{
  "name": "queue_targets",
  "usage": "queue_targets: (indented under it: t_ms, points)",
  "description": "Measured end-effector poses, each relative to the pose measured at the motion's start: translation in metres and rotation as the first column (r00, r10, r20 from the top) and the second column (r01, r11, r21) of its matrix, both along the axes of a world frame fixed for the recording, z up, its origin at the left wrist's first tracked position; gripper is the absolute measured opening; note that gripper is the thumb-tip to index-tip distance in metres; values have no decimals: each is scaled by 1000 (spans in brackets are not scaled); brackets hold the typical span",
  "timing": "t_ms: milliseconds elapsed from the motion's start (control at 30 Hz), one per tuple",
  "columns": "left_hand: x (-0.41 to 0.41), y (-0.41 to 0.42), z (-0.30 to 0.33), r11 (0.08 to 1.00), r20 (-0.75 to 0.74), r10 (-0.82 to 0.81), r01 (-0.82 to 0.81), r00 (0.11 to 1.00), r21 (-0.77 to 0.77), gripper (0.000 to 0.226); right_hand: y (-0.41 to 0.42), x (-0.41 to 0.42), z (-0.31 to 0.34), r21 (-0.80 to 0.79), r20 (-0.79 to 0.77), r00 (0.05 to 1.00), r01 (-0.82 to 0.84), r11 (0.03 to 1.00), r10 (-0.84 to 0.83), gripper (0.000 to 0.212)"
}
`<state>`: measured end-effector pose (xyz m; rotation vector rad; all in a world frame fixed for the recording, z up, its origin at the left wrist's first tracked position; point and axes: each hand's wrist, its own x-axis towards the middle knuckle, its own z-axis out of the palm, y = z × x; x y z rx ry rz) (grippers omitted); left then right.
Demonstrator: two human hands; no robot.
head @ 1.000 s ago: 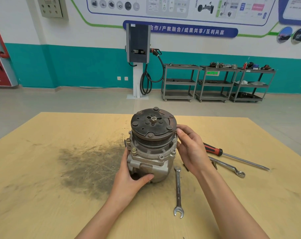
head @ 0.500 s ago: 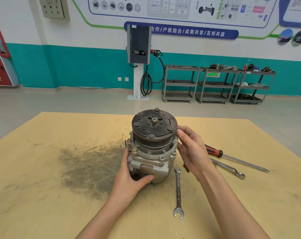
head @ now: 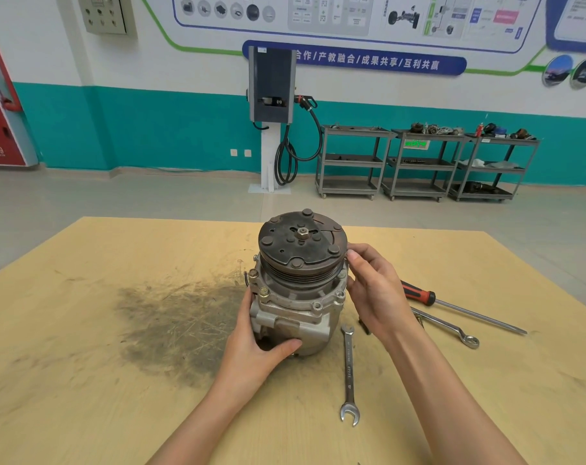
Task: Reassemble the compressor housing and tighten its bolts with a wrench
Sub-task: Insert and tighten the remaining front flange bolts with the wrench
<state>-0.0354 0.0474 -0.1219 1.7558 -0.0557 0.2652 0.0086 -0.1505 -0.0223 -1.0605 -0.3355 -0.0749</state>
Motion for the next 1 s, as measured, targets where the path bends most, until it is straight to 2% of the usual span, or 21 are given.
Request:
queue_targets:
  t_ms: [433,567,633,700,733,833,900,933,1000]
  points:
    - [-2,1,3,999,3,-17,17,1000,27,120,-3,-5,-1,2,-8,1000,-4,1000,4,22]
    - [-1,2,1,1000,-3,-11,11,1000,18,118,-12,-9,-5,-126,-22,985,165,978,-169,16]
    - [0,2,-1,1000,-11,-14,14,1000,12,118,-22,-13,-10,-248,-7,945,314,916,-326,15]
    - [0,2,0,1000,-14,-16,16,1000,11,119,-36,-18,-20,-456,105,884,450,768,-455,15]
    - [0,2,0,1000,-10,-17,17,1000,14,118,-42,-21,-27,-583,189,861,485,652,-472,15]
    - [1,3,0,1000,-10,-19,19,1000,8,119,-49,-27,-39,-871,340,865,438,223,-371,13]
    - [-1,2,1,1000,-5,-19,19,1000,2,119,-45,-31,-42,-930,360,884,364,-43,-298,17]
    - [-2,2,1,1000,0,-18,18,1000,1,120,-42,-33,-42,-935,354,890,333,-121,-287,20]
    - [-3,2,1,1000,13,-15,15,1000,-2,119,-38,-35,-42,-946,310,908,267,-181,-281,28]
